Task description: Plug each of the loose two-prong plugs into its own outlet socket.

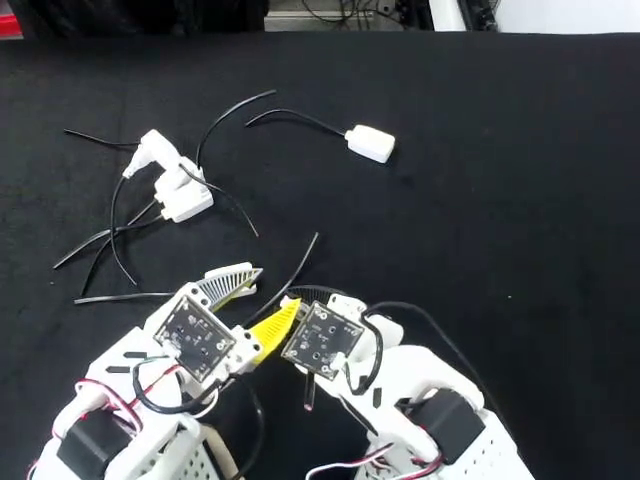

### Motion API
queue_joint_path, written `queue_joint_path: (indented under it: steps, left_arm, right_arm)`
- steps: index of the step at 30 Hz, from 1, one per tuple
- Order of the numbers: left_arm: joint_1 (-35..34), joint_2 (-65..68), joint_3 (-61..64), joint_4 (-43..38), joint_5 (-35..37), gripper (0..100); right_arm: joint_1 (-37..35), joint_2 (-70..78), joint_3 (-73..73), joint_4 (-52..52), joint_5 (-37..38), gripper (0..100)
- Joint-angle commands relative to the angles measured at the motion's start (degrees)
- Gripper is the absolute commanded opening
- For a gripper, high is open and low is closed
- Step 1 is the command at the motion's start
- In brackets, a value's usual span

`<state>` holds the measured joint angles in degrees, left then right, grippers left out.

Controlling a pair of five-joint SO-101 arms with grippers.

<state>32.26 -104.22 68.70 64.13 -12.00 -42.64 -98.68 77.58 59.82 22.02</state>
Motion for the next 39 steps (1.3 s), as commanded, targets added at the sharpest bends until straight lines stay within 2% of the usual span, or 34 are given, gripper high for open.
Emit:
queue_joint_path:
  steps: [1, 6, 11, 15, 18, 22, 25, 31, 35, 39]
  left_arm:
    - [-2.1, 0.0, -2.6, 2.4, -0.2, 20]
    - [-17.3, -0.3, -2.9, 7.5, -3.4, 20]
    - [-30.2, -0.2, -1.5, 13.5, -9.1, 20]
    - [-41.3, -0.3, 2.4, 15.3, -16.2, 20]
    - [-48.2, -0.3, 6.2, 12.7, -20.2, 20]
    - [-50.4, -0.3, 15.7, 4.6, -22.0, 20]
    - [-50.9, -0.3, 22.2, -0.9, -23.8, 20]
    - [-56.0, -0.2, 28.6, -4.1, -34.7, 20]
    - [-61.2, -0.2, 28.7, -7.2, -35.3, 20]
    - [-65.3, -0.2, 28.7, -8.5, -35.3, 20]
  right_arm:
    - [1.2, -0.2, -0.6, -0.9, 0.4, 1.1]
    - [3.2, 0.2, -4.9, 4.0, -0.3, 1.1]
    - [4.3, 0.2, -8.2, 6.0, -5.0, 1.1]
    - [4.3, 0.6, -5.3, 0.7, -8.3, 1.1]
    - [4.3, 5.5, -2.2, -5.7, -9.0, 1.1]
    - [4.4, 21.8, -6.5, -11.8, -10.7, 1.1]
    - [4.5, 34.9, -14.0, -12.5, -12.1, 1.1]
    - [5.1, 52.5, -22.5, -12.8, -16.4, 1.1]
    - [4.9, 61.6, -25.1, -16.3, -17.3, 1.1]
    - [4.9, 69.7, -25.0, -24.1, -21.6, 1.1]
